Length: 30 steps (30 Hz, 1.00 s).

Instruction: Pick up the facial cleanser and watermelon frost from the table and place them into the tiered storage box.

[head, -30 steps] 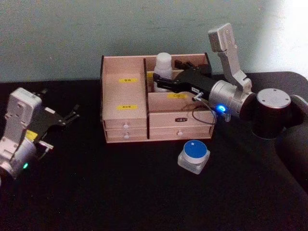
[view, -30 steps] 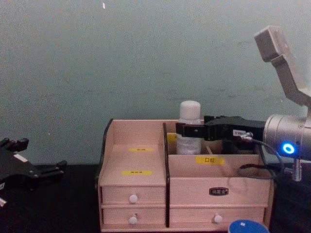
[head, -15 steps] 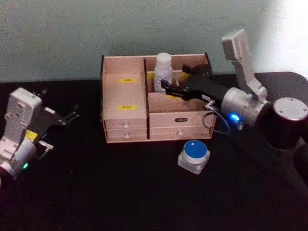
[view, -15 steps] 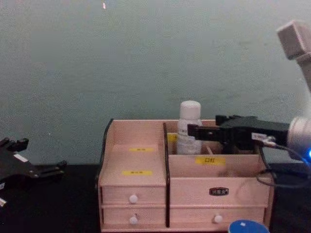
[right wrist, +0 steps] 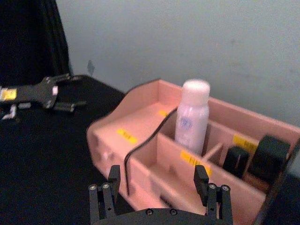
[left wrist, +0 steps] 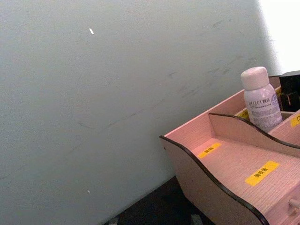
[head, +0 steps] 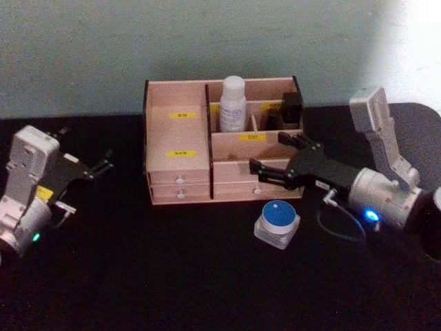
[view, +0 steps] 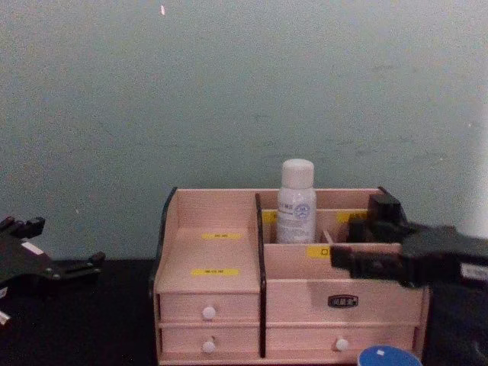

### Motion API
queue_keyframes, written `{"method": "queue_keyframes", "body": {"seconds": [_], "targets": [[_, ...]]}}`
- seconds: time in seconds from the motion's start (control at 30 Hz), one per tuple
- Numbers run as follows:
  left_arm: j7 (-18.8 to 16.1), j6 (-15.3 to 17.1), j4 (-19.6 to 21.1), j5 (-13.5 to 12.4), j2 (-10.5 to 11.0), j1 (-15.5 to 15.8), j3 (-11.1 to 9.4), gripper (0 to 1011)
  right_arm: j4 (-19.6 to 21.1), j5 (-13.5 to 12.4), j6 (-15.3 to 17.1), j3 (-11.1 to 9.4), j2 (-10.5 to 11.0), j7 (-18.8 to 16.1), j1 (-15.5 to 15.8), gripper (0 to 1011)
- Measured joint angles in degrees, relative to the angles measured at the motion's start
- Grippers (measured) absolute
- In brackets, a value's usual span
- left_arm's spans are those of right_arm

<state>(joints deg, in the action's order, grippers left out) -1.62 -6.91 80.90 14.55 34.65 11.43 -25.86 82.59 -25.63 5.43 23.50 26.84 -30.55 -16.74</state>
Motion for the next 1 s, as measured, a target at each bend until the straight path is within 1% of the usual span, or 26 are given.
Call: {"method": "queue_keyframes", "body": {"seconds": [0.07, 0.1, 0.23, 0.3, 0.33, 0.37, 0.47, 0.6, 0.77, 1.0], "targets": [[0.0, 0.0, 0.0, 0.0, 0.0, 0.0, 0.0, 1001, 1.0, -0.3, 0.2, -0.1, 0.8, 0.0, 1.1, 1000], [0.0, 0.0, 0.0, 0.0, 0.0, 0.0, 0.0, 1001, 1.9, -0.5, 0.4, -0.1, 1.6, 0.0, 2.2, 1000], [0.0, 0.0, 0.0, 0.0, 0.0, 0.0, 0.0, 1001, 4.2, -1.1, 1.1, -0.2, 3.6, 0.4, 5.1, 1000], [0.0, 0.0, 0.0, 0.0, 0.0, 0.0, 0.0, 1002, 4.9, -1.1, 1.4, -0.3, 4.2, 0.7, 5.9, 1000], [0.0, 0.0, 0.0, 0.0, 0.0, 0.0, 0.0, 1001, 5.6, -1.1, 1.7, -0.3, 4.9, 1.0, 6.7, 1000], [0.0, 0.0, 0.0, 0.0, 0.0, 0.0, 0.0, 1001, 5.6, -1.1, 1.7, -0.3, 4.9, 1.0, 6.7, 1000], [0.0, 0.0, 0.0, 0.0, 0.0, 0.0, 0.0, 1001, 7.2, -1.0, 3.2, -0.3, 6.3, 1.9, 8.3, 1000], [0.0, 0.0, 0.0, 0.0, 0.0, 0.0, 0.0, 1001, 8.1, -0.3, 4.4, 0.0, 7.6, 2.4, 9.2, 1000], [0.0, 0.0, 0.0, 0.0, 0.0, 0.0, 0.0, 1001, 8.6, 0.6, 5.9, 0.7, 8.7, 2.4, 9.6, 1000], [0.0, 0.0, 0.0, 0.0, 0.0, 0.0, 0.0, 1001, 8.2, 1.2, 6.4, 1.4, 9.0, 1.4, 9.1, 1000]]}}
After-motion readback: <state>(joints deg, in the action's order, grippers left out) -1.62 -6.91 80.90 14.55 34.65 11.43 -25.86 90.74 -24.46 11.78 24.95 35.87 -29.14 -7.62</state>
